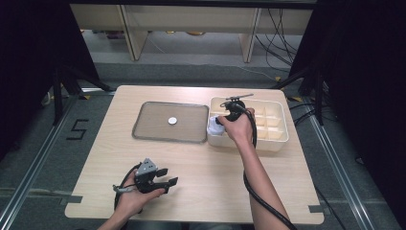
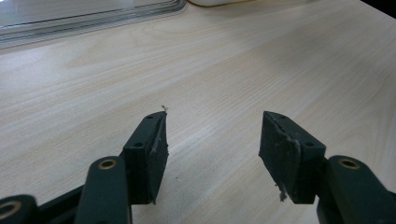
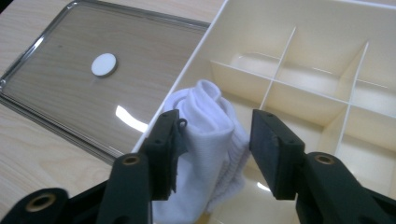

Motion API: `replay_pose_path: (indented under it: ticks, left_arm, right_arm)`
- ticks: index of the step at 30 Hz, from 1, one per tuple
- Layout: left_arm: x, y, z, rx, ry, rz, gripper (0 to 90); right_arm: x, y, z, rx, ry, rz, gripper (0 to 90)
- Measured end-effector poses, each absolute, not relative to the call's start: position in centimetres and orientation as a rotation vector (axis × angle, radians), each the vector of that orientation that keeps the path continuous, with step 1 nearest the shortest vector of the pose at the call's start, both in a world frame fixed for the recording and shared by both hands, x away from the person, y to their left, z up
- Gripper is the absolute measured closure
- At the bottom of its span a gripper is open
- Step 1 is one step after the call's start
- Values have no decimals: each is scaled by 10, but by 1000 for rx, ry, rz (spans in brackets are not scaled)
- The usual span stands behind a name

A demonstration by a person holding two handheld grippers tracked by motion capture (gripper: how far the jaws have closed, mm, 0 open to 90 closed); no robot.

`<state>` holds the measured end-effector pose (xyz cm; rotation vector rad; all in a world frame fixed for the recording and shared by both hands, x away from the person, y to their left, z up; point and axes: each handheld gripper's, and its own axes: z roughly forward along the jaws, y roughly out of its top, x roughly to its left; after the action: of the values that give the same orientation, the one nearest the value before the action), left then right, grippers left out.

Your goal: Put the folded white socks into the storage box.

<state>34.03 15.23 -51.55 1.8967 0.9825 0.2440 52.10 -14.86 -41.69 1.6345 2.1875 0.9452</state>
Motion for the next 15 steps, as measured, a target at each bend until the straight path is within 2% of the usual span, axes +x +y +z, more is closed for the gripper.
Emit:
replay_pose_path:
  ticks: [3, 7, 10, 15]
  left_arm:
    - [340, 152, -515, 1897, 982, 245, 411]
    - [340, 152, -516, 1896, 987, 240, 411]
    - [341, 152, -516, 1899, 984, 232, 411]
    - [341, 152, -516, 1901, 983, 232, 411]
  right_arm:
    - [524, -150, -418, 1660, 2180, 947, 413]
    - [528, -154, -421, 1699, 2189, 947, 382]
    - [531, -157, -425, 1684, 2216, 961, 413]
    - [532, -155, -425, 1654, 2258, 962, 581]
